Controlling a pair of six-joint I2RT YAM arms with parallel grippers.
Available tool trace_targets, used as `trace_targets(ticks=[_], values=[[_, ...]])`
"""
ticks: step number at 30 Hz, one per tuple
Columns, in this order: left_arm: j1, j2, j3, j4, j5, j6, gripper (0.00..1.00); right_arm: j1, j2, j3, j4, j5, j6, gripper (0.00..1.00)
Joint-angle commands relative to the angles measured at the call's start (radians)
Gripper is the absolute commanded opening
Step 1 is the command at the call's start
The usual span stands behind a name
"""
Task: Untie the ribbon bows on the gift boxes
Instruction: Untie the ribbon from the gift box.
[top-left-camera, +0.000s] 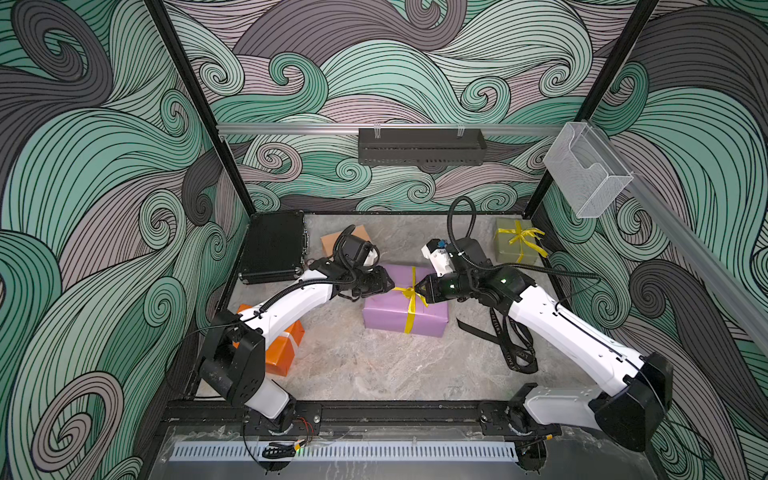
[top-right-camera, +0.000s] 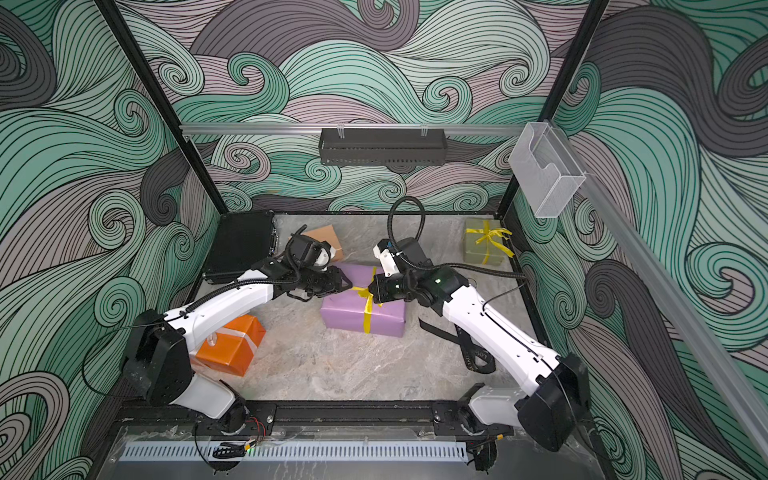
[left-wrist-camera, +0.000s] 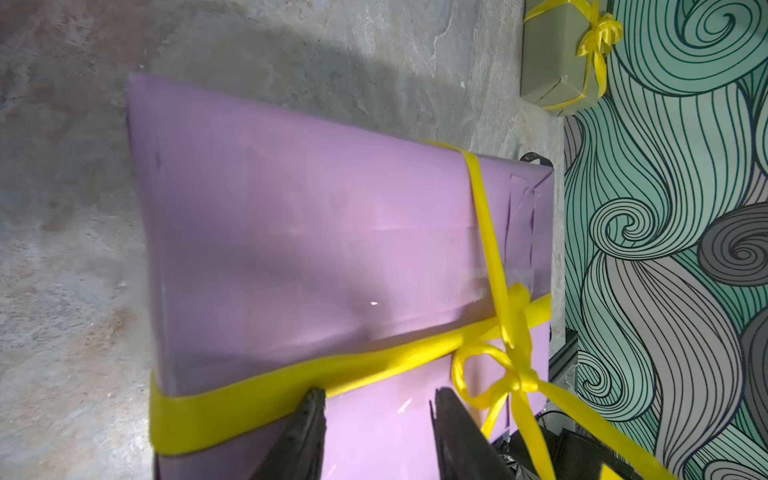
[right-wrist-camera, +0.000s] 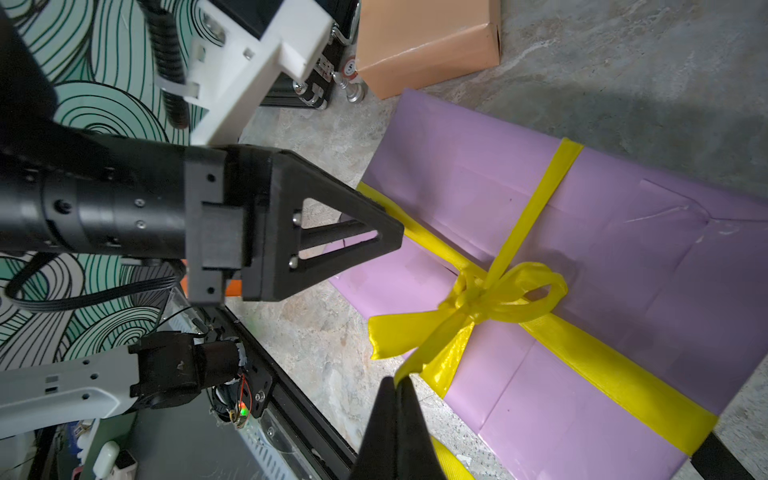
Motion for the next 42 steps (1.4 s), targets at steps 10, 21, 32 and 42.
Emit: trace_targets(ticks=[10,21,32,42], values=[[-0.005,-0.008,0.037,-0.038,-0.019,-0.005,0.44,-0.028,-0.143,-0.026,0.117,-0.022,0.085,0.0],[-0.006,-0.007,0.037,-0.038,-0.017,-0.005,0.44,-0.042,-0.266,0.012,0.13,0.016,0.078,0.0],[-0.005,-0.001,0.037,-0.036,-0.016,-0.004,0.44,-0.056,-0.34,0.0,0.122,0.074,0.044,0.0],[-0.005,-0.002,0.04,-0.029,0.005,0.008,0.45,-0.075,-0.336,-0.041,0.067,0.148,0.02,0.0]])
